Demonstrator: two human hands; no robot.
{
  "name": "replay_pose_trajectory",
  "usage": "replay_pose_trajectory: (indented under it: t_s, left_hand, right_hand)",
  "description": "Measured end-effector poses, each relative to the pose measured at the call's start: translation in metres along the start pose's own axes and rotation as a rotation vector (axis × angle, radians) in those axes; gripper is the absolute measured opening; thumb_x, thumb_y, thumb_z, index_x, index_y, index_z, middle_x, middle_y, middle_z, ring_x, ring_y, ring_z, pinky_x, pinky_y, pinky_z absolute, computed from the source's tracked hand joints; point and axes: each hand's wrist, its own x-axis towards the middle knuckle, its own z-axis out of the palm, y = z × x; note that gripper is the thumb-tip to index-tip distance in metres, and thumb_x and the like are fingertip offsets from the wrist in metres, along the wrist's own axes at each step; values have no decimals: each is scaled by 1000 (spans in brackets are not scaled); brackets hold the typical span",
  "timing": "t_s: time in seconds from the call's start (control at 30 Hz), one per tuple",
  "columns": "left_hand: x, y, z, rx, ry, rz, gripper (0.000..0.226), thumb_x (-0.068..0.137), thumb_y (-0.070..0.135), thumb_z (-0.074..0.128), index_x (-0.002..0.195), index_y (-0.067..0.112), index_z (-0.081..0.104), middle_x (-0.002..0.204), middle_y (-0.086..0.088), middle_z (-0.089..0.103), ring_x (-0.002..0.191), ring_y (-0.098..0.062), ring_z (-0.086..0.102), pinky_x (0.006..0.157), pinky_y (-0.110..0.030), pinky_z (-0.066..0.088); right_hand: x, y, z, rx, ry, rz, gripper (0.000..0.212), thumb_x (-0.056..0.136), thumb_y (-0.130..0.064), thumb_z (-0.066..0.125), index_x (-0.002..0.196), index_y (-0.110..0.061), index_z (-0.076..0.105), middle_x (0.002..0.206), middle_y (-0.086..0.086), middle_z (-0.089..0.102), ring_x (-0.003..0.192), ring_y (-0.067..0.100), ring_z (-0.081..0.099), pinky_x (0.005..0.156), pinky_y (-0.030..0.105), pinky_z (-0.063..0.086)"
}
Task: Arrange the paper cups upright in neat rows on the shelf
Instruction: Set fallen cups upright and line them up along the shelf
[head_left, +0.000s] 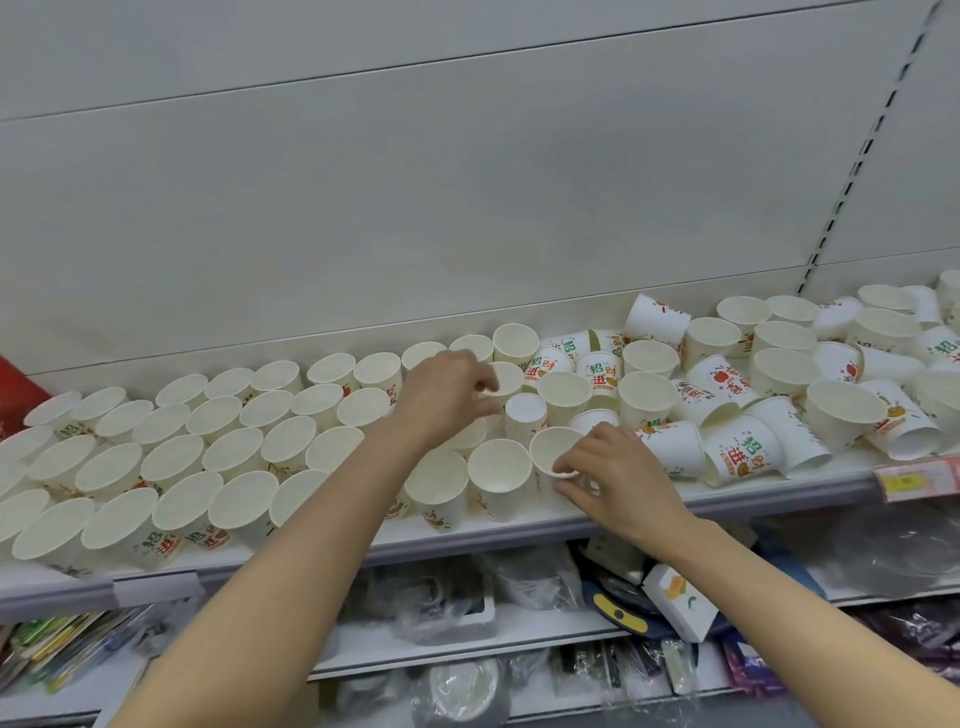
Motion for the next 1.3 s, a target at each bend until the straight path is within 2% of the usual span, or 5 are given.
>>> replay_pose_trajectory:
  t_s: [0.4, 0.77, 0.9, 1.13, 1.3]
  left_hand:
    - [58, 28, 32, 186, -244, 159, 53, 67, 43, 81, 114, 25, 65, 108, -1, 62, 102, -22, 56, 74, -30, 43]
    - [9, -14, -32, -904, 147, -254, 42, 68, 32, 88, 105, 26, 69, 99, 9, 72, 88, -9, 69, 80, -27, 54]
    - [-2, -8, -17, -1074, 79, -287, 51, 68, 33, 88, 112, 21, 65, 104, 4, 73, 95, -14, 70, 84, -33, 55]
    - [6, 0, -23, -384, 249, 29, 94, 69, 40, 85, 147, 31, 34, 148, 8, 34, 131, -13, 36, 106, -29, 33]
    - [24, 22, -42, 91, 204, 282, 18, 82, 40, 70, 98, 33, 71, 101, 12, 69, 107, -14, 55, 95, -31, 31]
  right_hand:
    - [1, 1, -7, 17, 53, 0, 23, 82, -42, 61, 87, -22, 70, 81, -10, 66, 82, 17, 52, 72, 27, 34]
    - [72, -7, -40, 698, 282, 659, 23, 87, -32, 66, 105, -19, 68, 99, -11, 68, 92, 4, 61, 81, 19, 47]
    - [101, -14, -46, 858, 306, 620, 12, 81, -19, 72, 92, -17, 70, 87, -5, 71, 82, 6, 65, 77, 21, 51]
    - [106, 5, -54, 303, 85, 309, 3, 82, -19, 69, 83, -22, 69, 78, -4, 63, 77, 12, 54, 74, 38, 48]
    - [110, 8, -69, 242, 36, 226, 6, 82, -21, 70, 87, -23, 71, 75, -5, 61, 76, 14, 54, 73, 40, 49]
